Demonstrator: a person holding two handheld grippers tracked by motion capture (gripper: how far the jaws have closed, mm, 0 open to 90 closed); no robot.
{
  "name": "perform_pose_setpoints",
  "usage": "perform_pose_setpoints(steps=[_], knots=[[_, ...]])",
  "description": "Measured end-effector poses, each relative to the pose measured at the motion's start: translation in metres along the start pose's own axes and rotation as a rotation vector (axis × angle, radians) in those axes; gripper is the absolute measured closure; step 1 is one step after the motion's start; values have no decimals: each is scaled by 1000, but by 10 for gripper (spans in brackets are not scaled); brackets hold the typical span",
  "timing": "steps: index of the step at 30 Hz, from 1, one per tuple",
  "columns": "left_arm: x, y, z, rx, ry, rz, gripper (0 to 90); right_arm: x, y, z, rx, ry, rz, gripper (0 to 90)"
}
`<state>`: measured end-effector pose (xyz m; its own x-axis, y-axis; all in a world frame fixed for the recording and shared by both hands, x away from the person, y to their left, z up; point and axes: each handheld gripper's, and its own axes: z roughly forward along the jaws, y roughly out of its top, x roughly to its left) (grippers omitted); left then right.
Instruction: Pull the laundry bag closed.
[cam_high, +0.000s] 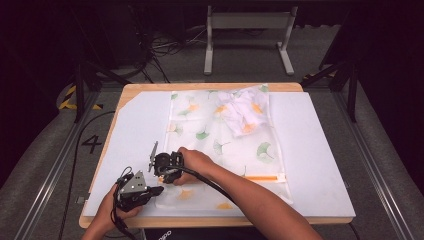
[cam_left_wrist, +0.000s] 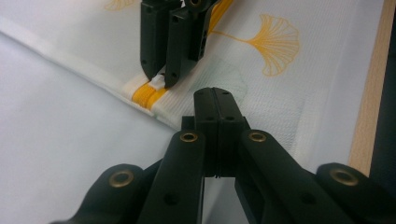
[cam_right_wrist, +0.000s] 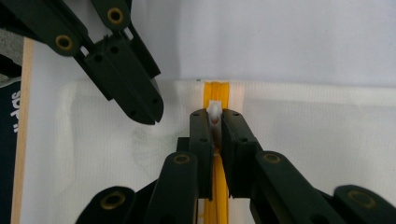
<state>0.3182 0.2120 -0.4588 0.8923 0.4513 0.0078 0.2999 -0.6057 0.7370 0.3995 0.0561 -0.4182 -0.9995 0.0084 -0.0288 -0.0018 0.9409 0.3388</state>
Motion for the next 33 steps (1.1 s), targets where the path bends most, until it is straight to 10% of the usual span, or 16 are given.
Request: perform_pose_setpoints(steps=[12,33], knots=[[10,2,-11,-84,80,-78,900,5,-1,1,-7,-40,-8,835],[35,18,18,-7,78,-186,900,7,-7,1,-49,-55,10,836]])
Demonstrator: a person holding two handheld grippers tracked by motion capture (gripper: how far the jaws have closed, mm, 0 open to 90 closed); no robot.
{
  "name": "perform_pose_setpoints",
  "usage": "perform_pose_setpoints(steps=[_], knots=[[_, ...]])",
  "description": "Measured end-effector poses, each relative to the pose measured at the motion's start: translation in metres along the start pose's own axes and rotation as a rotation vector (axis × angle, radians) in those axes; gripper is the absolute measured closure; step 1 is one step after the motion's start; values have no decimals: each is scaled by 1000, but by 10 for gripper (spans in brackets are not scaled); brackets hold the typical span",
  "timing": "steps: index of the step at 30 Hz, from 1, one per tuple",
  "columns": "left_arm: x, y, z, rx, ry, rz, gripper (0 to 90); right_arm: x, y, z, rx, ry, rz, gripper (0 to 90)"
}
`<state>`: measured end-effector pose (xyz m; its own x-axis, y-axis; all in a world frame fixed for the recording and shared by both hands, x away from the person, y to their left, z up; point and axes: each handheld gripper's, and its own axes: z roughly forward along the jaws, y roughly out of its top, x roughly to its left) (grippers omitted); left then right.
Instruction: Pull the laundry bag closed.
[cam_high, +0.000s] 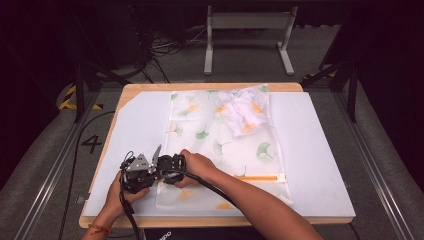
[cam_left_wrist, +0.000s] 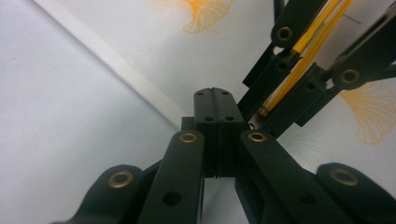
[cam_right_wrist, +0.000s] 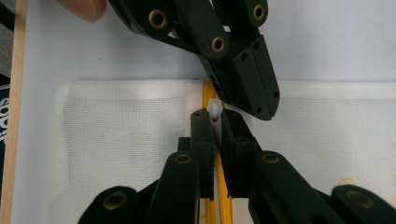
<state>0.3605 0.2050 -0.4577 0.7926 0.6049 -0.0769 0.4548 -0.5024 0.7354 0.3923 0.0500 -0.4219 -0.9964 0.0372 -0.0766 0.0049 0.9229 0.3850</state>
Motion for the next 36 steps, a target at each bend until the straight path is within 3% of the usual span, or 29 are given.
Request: perform_pose_setpoints(steps=[14,25,28,33,36], knots=[[4,-1,1,-6,-27,-25,900,0,-1,-1,7,1,14,838],[5,-2,-1,-9,-30,-16,900,0,-1,-2,20,4,18,837],[4,-2,-3,-17,-23,-25,900,-1,0,-2,22,1,0,837],[4,-5,-7,-32,-56,-60,900,-1,0,-2,22,8,-10,837],[4,-6,-5,-25,-53,-58,900,0,0,-2,25,4,-12,837]])
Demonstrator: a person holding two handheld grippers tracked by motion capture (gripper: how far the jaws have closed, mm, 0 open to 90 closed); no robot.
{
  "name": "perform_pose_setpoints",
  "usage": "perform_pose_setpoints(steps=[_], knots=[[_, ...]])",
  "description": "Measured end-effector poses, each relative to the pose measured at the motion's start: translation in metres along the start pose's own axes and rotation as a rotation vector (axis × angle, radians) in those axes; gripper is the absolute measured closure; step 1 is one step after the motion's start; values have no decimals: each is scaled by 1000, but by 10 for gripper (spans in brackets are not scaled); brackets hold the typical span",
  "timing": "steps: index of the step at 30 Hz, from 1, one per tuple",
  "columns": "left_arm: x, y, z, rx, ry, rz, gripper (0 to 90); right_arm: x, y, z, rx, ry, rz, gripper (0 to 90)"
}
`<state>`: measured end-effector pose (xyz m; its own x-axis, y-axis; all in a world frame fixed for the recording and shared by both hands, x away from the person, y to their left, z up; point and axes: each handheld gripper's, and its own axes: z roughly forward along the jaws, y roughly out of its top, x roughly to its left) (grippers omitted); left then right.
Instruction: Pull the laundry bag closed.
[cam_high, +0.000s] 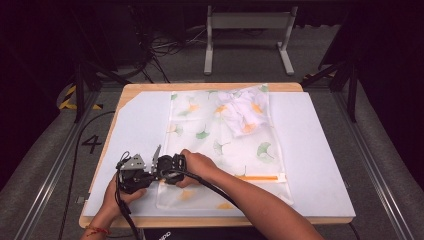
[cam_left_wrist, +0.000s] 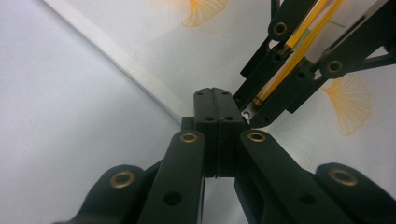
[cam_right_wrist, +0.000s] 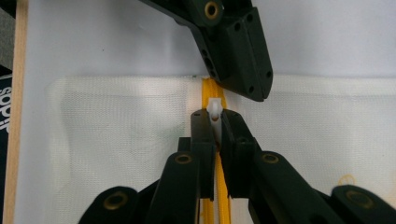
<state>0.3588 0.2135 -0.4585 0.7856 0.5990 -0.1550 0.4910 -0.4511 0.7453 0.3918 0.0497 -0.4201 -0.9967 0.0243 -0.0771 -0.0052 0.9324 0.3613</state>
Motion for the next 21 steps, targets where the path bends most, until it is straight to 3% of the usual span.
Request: perform_pose_setpoints(steps=[6,8,10,14,21], knots=[[2,0,1,10,-1,-7,900,-1,1,-1,36,7,6,837],[1,0,1,8,13,16,900,-2,0,-2,46,14,8,837],[0,0,2,8,3,3,900,-2,-1,-2,48,17,11,837],[1,0,1,14,11,23,900,-3,-4,-4,53,22,12,838],[1,0,1,14,10,24,900,-3,-13,-8,52,21,14,838]])
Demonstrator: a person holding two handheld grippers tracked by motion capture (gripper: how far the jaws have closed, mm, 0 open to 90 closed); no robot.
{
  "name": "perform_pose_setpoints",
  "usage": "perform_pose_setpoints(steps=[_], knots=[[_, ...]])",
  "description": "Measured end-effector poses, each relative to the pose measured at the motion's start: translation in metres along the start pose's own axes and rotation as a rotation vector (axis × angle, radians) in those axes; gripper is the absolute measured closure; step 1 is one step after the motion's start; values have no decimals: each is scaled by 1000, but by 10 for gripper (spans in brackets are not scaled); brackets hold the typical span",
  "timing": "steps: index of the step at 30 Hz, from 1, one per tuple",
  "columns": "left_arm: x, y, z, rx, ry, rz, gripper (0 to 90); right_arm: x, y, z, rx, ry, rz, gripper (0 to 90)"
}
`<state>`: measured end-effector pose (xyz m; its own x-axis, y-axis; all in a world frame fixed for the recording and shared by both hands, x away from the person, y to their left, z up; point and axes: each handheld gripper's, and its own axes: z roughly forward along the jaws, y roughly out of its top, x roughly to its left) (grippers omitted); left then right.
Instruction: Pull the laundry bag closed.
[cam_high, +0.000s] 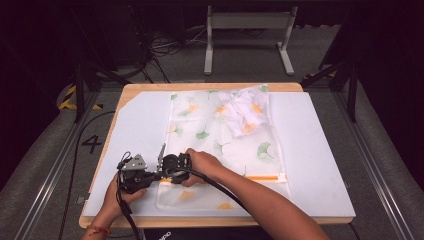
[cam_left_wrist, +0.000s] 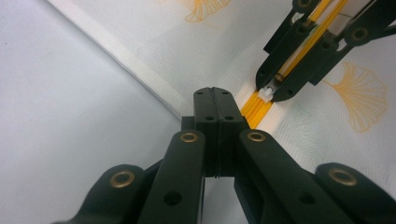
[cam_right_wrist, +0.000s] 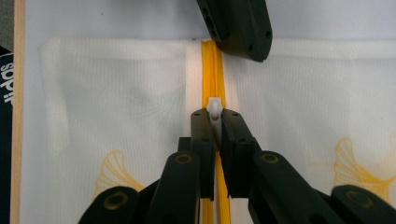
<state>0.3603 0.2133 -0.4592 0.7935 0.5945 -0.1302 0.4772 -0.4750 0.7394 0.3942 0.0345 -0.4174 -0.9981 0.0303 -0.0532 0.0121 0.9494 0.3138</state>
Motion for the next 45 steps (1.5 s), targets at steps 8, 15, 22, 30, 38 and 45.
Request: perform_pose_setpoints(steps=[8,15,22,30,38,45], knots=[[0,0,0,1,0,-1,900,1,-12,-4,-15,-1,19,838],[1,0,0,3,1,3,900,4,-27,-8,-35,-15,37,837],[0,0,0,1,-10,-9,900,4,-42,-13,-58,-17,54,838],[0,0,0,2,-7,-4,900,5,-58,-19,-57,-27,74,838],[0,0,0,4,-2,1,900,6,-72,-24,-67,-30,91,838],[1,1,0,3,0,5,900,6,-79,-26,-65,-30,97,837]])
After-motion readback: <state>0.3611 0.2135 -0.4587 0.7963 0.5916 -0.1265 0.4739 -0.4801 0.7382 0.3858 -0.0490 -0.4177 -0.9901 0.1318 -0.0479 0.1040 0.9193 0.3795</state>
